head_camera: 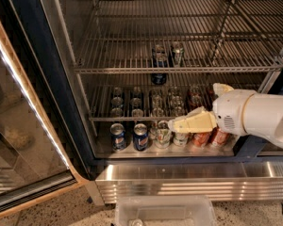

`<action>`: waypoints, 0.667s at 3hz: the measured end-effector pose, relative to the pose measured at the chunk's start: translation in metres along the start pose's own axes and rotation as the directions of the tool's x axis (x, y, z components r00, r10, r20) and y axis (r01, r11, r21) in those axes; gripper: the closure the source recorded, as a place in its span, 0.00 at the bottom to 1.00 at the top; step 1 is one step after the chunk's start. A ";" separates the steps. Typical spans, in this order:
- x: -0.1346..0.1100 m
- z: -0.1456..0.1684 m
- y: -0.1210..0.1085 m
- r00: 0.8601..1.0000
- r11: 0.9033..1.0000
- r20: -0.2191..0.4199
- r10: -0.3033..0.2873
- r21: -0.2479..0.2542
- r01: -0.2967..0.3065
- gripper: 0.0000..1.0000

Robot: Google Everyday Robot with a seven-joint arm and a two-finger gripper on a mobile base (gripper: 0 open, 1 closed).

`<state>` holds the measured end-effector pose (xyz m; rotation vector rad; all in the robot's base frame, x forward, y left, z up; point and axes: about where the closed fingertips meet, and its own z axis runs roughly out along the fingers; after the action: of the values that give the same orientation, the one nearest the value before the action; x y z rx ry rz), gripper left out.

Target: Pick pepsi can from middle shelf of fridge

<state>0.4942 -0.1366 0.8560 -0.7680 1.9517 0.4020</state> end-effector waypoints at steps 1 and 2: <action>0.003 0.011 -0.006 0.998 0.999 0.055 0.027 0.040 -0.030 0.00; 0.028 0.020 -0.035 0.978 0.981 0.172 0.121 0.130 -0.144 0.00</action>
Offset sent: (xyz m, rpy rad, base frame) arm 0.0514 -0.0170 -0.0341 0.2940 -0.3033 -0.3312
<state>0.5212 -0.1611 0.8229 -0.4991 1.8595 0.3892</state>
